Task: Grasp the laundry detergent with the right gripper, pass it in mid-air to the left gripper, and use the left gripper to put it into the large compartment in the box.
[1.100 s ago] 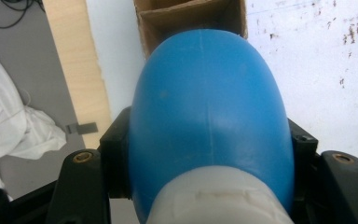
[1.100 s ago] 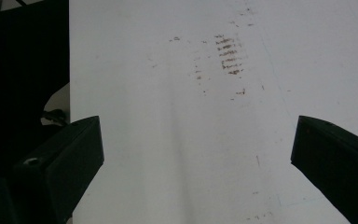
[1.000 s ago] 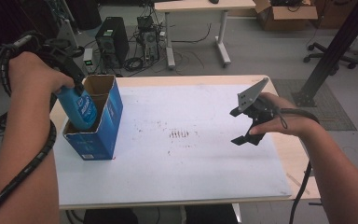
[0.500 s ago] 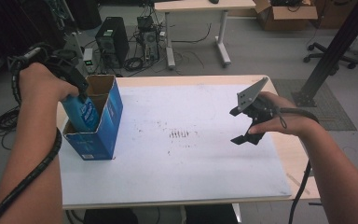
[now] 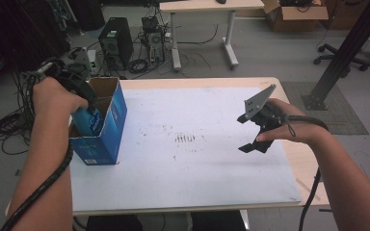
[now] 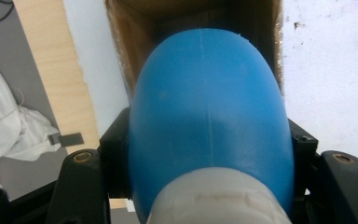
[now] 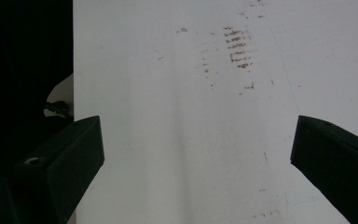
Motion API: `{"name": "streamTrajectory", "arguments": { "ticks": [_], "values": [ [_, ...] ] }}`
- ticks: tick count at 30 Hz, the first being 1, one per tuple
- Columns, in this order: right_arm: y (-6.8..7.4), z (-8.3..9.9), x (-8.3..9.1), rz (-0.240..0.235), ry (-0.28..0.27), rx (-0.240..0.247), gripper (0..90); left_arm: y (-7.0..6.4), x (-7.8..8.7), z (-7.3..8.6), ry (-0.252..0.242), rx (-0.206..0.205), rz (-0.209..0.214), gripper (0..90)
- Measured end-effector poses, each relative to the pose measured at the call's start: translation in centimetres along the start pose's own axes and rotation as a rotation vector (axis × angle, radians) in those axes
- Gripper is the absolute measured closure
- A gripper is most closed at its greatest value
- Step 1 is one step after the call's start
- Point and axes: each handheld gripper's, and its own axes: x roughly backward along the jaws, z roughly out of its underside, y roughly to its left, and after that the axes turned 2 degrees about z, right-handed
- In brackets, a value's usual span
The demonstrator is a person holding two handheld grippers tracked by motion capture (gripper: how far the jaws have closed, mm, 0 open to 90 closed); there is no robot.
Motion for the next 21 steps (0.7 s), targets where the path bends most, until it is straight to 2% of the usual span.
{"name": "streamTrajectory", "arguments": {
  "ticks": [7,21],
  "values": [
    [-0.1,0.3,0.2,-0.013,0.028,-0.018,2.6,-0.1,-1.5,-0.2,0.003,-0.001,-0.015,38.2],
    [-0.7,0.7,-0.5,-0.056,0.103,-0.024,2.7,0.0,-3.7,-0.7,0.024,-0.013,-0.008,38.2]
  ]
}}
